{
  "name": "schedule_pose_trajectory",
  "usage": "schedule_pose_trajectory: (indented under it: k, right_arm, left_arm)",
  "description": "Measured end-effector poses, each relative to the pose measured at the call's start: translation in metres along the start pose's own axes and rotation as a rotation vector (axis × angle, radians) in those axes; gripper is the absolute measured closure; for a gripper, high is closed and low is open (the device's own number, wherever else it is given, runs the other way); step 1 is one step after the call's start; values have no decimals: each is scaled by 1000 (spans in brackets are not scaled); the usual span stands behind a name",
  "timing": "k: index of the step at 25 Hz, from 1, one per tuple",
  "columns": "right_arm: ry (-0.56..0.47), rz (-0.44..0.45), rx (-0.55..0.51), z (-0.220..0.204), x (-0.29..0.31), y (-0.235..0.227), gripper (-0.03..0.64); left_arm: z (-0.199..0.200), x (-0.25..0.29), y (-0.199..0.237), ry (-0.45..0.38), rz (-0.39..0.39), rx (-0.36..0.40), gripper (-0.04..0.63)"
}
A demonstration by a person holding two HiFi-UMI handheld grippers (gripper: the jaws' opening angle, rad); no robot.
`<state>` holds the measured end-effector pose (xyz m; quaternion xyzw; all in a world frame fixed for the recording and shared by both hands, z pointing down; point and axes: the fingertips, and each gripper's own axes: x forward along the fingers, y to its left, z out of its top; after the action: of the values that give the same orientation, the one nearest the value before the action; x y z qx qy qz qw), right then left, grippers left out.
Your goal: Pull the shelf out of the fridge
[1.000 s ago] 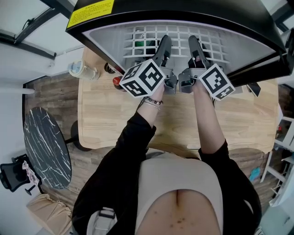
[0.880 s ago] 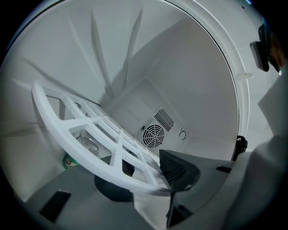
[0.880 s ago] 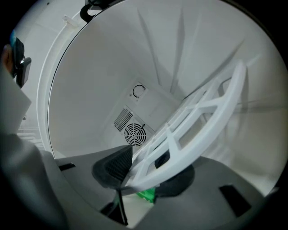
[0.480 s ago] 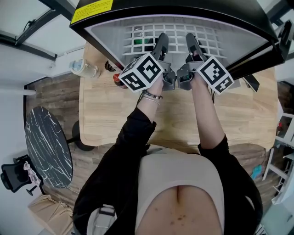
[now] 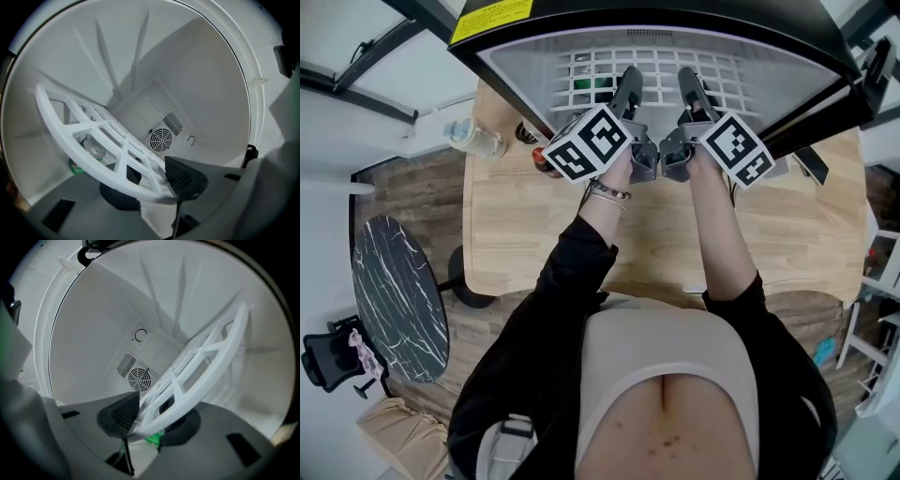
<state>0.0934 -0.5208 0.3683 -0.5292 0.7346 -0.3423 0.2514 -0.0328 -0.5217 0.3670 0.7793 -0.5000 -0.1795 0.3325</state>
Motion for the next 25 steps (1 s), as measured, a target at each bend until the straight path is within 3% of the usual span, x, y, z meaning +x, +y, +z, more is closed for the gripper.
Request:
schedule_pose_trajectory:
  k: [25]
  right_arm:
    - [-15,13,-4,-3,-17,5,472]
  left_arm:
    - [-3,-15,-4,-8,-10,3,436]
